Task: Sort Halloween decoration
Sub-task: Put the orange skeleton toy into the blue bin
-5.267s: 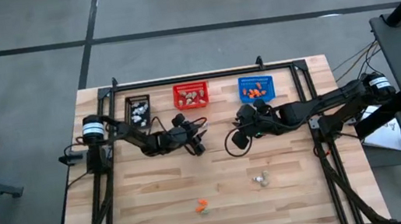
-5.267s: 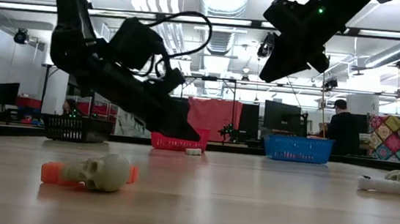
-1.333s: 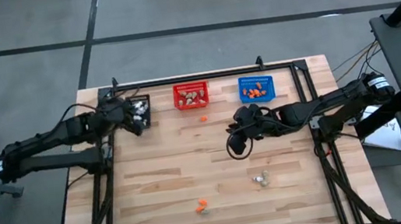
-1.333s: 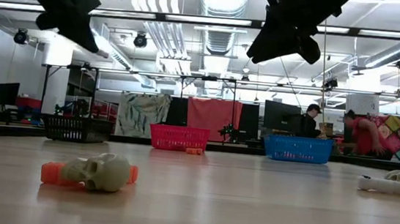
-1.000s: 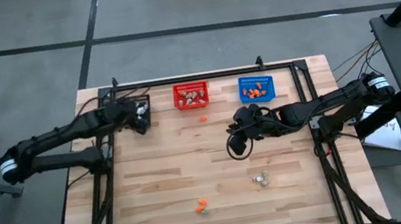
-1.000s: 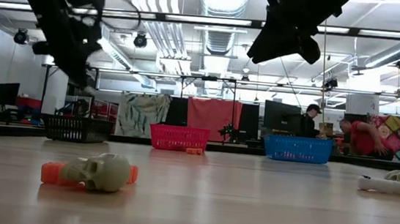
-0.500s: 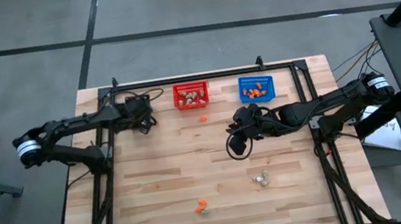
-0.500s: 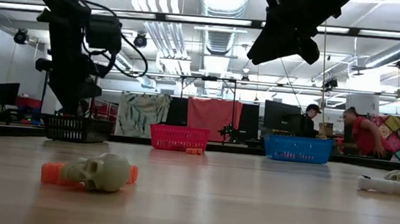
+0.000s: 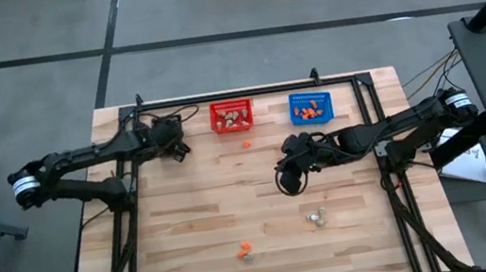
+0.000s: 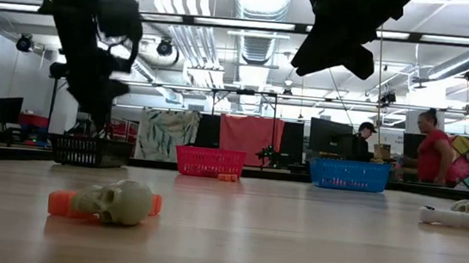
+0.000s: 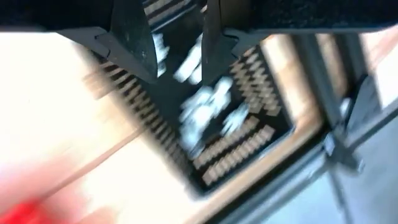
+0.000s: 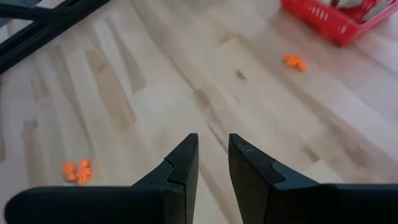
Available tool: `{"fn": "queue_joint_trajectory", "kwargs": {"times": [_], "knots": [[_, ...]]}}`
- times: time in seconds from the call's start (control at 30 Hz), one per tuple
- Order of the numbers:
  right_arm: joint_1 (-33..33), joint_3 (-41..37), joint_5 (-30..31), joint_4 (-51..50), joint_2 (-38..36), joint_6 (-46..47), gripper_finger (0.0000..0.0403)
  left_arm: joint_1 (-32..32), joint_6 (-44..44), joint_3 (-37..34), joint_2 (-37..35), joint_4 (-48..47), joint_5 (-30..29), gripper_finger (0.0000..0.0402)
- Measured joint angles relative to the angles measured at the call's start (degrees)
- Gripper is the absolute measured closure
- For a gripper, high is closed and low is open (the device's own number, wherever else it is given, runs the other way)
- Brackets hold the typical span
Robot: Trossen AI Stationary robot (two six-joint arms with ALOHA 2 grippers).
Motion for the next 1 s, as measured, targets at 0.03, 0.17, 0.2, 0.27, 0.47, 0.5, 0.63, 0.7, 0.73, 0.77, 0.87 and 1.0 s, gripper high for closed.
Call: {"fn": "queue_joint_trajectory", "kwargs": {"times": [0.03, 0.17, 0.2, 0.27, 0.47, 0.5, 0.63, 0.7, 0.73, 0.77, 0.87, 1.0], "knots": [[0.0, 0.0, -0.7, 0.0, 0.0, 0.3, 0.0326, -1.0, 0.5, 0.0, -1.0, 1.5, 0.4, 0.0295], [0.0, 0.0, -1.4, -0.1, 0.1, 1.9, 0.0326, -5.7, 3.4, 0.0, -4.4, 9.4, 2.5, 0.0294], [0.0, 0.0, -1.5, -0.3, 0.1, 2.0, 0.0326, -7.0, 4.4, 0.0, -4.9, 11.6, 2.8, 0.0294], [0.0, 0.0, -1.5, -1.3, 0.1, 2.1, 0.0326, -9.6, 7.2, 0.0, -5.4, 15.6, 3.4, 0.0294], [0.0, 0.0, -1.5, -7.9, 0.0, 2.2, 0.0326, -16.2, 15.5, -0.1, -4.1, 26.7, 8.5, 0.0294], [0.0, 0.0, -1.5, -9.3, 0.0, 2.3, 0.0326, -17.1, 16.2, -0.1, -3.5, 28.6, 9.3, 0.0294], [0.0, 0.0, -1.4, -14.6, -0.6, 2.3, 0.0326, -19.8, 18.4, -0.1, -0.2, 35.4, 10.6, 0.0294], [0.0, 0.0, -1.2, -16.8, -0.8, 1.8, 0.0326, -20.5, 19.0, -0.1, 2.1, 38.7, 10.7, 0.0294], [0.0, 0.0, -1.1, -17.5, -0.8, 1.3, 0.0326, -20.6, 19.2, -0.1, 3.3, 40.4, 10.7, 0.0294], [0.0, 0.0, -0.9, -18.0, -0.8, 0.4, 0.0326, -20.7, 19.6, -0.1, 4.8, 42.0, 11.0, 0.0294], [0.0, 0.0, -0.9, -19.8, -0.8, -2.8, 0.0326, -20.8, 20.6, -0.1, 9.4, 46.3, 12.6, 0.0294], [0.0, 0.0, -0.9, -20.9, -0.8, -4.4, 0.0326, -20.8, 22.4, -0.2, 15.8, 52.9, 13.2, 0.0294]]}}
